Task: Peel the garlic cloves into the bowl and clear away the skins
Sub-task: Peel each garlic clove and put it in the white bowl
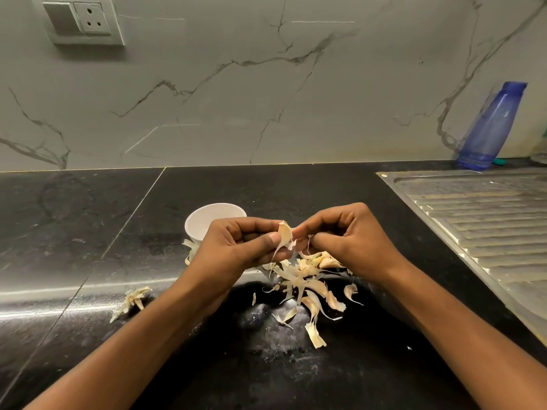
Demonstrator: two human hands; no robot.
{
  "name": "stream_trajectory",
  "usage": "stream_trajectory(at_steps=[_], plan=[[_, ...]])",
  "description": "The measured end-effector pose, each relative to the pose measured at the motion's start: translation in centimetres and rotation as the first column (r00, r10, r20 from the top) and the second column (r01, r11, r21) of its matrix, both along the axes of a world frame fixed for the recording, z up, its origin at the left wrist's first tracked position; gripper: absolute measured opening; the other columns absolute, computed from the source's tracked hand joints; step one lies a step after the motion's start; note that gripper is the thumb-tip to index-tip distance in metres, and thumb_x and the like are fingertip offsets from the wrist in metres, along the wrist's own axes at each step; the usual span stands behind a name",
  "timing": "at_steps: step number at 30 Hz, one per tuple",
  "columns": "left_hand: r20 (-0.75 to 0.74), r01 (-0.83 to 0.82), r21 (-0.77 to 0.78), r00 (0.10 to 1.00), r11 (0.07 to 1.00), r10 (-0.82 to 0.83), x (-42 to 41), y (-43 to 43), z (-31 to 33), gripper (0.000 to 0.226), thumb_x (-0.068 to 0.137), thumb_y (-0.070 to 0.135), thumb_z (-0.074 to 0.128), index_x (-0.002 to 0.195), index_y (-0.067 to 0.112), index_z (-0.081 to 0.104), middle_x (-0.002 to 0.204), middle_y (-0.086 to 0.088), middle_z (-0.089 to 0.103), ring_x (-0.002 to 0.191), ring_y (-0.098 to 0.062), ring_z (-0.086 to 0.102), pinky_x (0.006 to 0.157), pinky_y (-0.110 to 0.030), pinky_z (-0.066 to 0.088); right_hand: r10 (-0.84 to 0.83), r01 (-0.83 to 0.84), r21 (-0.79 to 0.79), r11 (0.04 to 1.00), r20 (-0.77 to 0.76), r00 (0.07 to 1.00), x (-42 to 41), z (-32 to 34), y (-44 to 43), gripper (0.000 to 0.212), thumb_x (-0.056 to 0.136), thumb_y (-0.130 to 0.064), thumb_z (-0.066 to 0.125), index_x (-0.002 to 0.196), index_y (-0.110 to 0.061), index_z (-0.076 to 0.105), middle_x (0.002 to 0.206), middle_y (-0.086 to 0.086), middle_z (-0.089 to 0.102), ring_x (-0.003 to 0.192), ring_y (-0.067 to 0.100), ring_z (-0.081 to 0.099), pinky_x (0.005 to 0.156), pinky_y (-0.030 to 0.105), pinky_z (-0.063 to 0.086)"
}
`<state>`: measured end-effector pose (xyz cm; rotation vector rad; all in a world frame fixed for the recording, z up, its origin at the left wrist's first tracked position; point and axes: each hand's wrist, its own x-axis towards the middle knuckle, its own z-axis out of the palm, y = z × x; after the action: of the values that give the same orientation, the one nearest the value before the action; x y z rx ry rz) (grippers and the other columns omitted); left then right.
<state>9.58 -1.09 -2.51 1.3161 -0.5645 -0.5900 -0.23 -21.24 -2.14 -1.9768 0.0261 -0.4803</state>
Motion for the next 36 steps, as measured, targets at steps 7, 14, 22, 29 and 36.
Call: stream_trajectory(at_steps=[7, 14, 22, 29, 36], plan=[[0.077, 0.016, 0.072, 0.997, 0.997, -0.022, 0.0, 0.1, -0.1, 0.025, 0.093, 0.0, 0.069, 0.117, 0.004, 0.076, 0.104, -0.015, 0.08, 0.093, -0.032, 0.079, 0.082, -0.032, 0.065, 0.022, -0.021, 0.02, 1.0, -0.023, 1.0, -0.2, 0.2, 0.2, 0.009, 0.096, -0.007, 0.074, 0.1, -0.005, 0.083, 0.087, 0.007, 0.081, 0.08, 0.024, 0.079, 0.072, 0.029, 0.064], [0.197, 0.015, 0.097, 0.98, 0.995, -0.034, -0.1, 0.0, -0.3, 0.022, 0.089, 0.001, 0.074, 0.11, 0.007, 0.079, 0.098, -0.011, 0.082, 0.09, -0.027, 0.08, 0.08, -0.027, 0.064, 0.023, -0.026, -0.048, 0.999, -0.05, 0.998, -0.4, 0.2, 0.5, 0.031, 0.083, -0.034, 0.081, 0.1, -0.009, 0.084, 0.085, 0.004, 0.082, 0.078, 0.022, 0.08, 0.075, 0.037, 0.067], [0.278, 0.028, 0.097, 0.959, 0.995, -0.054, -0.3, 0.0, -0.7, 0.022, 0.089, -0.002, 0.075, 0.109, 0.006, 0.079, 0.097, -0.009, 0.082, 0.089, -0.025, 0.081, 0.078, -0.027, 0.064, 0.032, -0.035, -0.07, 0.997, -0.042, 0.999, -0.8, 0.1, 0.8, 0.029, 0.082, -0.035, 0.082, 0.093, -0.009, 0.085, 0.079, 0.002, 0.081, 0.073, 0.022, 0.079, 0.072, 0.038, 0.067], [0.274, 0.028, 0.075, 0.961, 0.997, -0.048, -0.5, 0.0, -0.6, 0.024, 0.083, 0.009, 0.078, 0.107, 0.008, 0.079, 0.095, -0.011, 0.082, 0.087, -0.027, 0.081, 0.079, -0.03, 0.065, 0.008, -0.009, -0.088, 0.996, -0.013, 1.0, -0.8, 0.0, 0.9, 0.018, 0.085, -0.026, 0.086, 0.089, -0.009, 0.085, 0.077, 0.002, 0.08, 0.07, 0.023, 0.078, 0.069, 0.042, 0.067], [0.249, 0.052, 0.035, 0.967, 0.998, -0.06, -0.4, 0.0, -0.3, 0.025, 0.079, 0.01, 0.077, 0.104, 0.007, 0.079, 0.096, -0.012, 0.082, 0.087, -0.028, 0.08, 0.077, -0.028, 0.065, 0.002, -0.001, -0.068, 0.998, 0.022, 1.0, -0.8, -0.1, 1.0, 0.017, 0.086, -0.024, 0.085, 0.09, -0.007, 0.085, 0.079, 0.003, 0.081, 0.071, 0.023, 0.079, 0.069, 0.042, 0.067]])
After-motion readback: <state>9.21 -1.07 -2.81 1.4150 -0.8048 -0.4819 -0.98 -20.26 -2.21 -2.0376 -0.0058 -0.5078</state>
